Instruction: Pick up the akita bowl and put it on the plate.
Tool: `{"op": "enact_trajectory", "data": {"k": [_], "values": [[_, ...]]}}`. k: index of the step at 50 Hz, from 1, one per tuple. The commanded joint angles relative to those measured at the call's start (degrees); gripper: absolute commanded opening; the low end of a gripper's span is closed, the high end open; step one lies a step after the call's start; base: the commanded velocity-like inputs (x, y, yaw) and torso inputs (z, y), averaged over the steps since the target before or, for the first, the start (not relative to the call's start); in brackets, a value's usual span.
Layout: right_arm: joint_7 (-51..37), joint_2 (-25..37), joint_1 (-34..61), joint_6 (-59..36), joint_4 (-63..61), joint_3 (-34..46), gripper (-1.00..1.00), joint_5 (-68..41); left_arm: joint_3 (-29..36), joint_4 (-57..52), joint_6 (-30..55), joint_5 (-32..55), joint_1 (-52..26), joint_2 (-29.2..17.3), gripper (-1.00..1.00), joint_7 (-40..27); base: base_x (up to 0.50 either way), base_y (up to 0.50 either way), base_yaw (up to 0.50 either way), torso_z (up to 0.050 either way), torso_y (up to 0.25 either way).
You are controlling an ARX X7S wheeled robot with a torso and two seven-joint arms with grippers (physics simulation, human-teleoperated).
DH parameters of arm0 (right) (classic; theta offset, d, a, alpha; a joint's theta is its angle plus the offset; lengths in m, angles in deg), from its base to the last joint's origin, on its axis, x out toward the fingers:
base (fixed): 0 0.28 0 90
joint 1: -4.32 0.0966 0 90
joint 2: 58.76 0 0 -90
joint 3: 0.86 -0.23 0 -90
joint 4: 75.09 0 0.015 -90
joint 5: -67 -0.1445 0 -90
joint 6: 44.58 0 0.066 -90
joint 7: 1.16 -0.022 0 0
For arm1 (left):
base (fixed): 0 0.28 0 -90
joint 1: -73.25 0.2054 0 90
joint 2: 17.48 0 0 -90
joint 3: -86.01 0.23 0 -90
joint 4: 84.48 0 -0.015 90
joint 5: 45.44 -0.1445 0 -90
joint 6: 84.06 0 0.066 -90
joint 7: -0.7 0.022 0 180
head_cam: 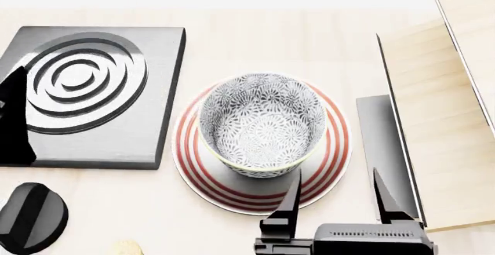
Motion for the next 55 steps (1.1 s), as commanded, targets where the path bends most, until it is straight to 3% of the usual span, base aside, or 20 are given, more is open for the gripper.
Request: {"op": "enact_trajectory", "data": {"k": [1, 13, 42, 55], "values": [[-2.15, 2.27, 0.59, -3.11, -6.06, -1.97, 1.0, -0.64, 0.5, -6.89, -3.54, -5.68, 3.15, -6.17, 1.0, -1.06, 0.0, 0.0, 0.0, 0.0, 0.0], [-4.97, 4.7, 1.31, -6.96, -13.44, -3.94, 1.0, -0.52, 2.02, -9.6, -9.24, -11.51, 7.7, -9.99, 1.0, -0.74, 0.0, 0.0, 0.0, 0.0, 0.0], [-9.49, 9.16, 1.88, -13.58, -28.35, -7.41, 1.0, -0.57, 1.66, -17.51, -9.75, -17.76, 8.71, -15.36, 1.0, -3.7, 0.0, 0.0, 0.0, 0.0, 0.0], [-11.17, 10.81, 1.47, -14.98, -33.48, -9.62, 1.0, -1.34, 4.53, -20.34, -13.39, -25.77, 10.25, -19.23, 1.0, -4.21, 0.0, 0.0, 0.0, 0.0, 0.0]]}}
